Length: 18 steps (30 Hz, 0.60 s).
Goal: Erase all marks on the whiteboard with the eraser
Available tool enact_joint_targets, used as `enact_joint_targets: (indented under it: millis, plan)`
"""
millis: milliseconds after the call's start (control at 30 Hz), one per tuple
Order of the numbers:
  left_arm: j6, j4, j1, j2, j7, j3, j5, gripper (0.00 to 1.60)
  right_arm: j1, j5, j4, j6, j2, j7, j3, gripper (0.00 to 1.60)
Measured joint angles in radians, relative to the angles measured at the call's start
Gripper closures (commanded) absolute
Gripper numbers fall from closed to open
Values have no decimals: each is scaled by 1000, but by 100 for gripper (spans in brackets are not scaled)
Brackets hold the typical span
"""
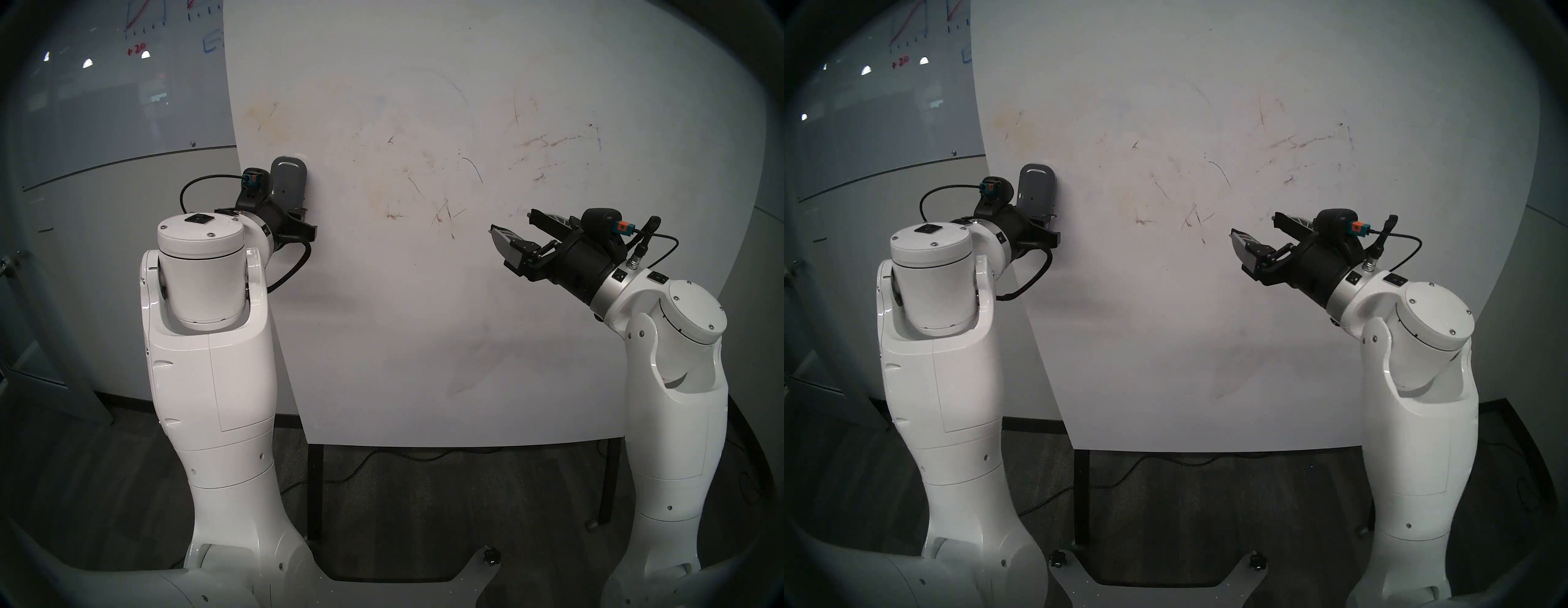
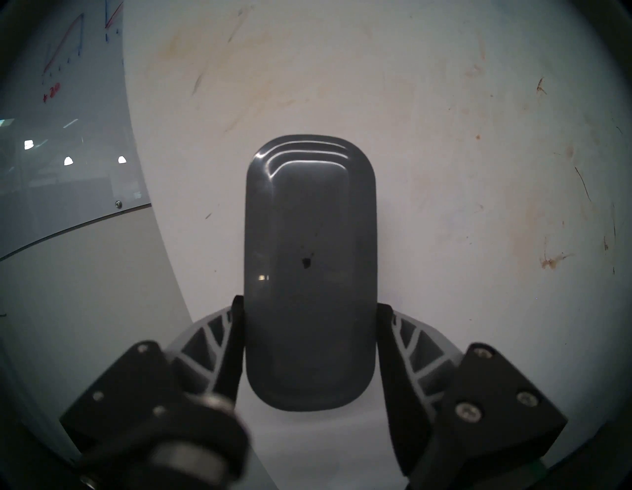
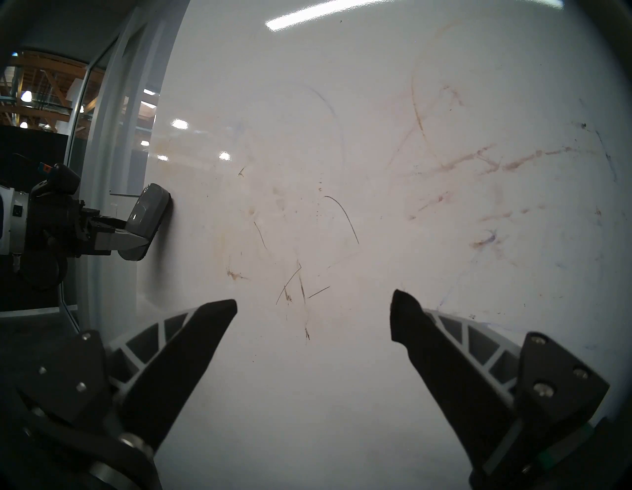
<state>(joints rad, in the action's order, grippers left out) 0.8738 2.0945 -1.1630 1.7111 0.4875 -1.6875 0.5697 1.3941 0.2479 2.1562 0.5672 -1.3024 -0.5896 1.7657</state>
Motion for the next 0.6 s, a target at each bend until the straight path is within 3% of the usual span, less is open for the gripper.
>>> enact_joint_targets:
  millis: [600]
  plan:
    - [-27,-100,35,9,-17,-60,-40,160,0,0,0,0,0,0,0,0]
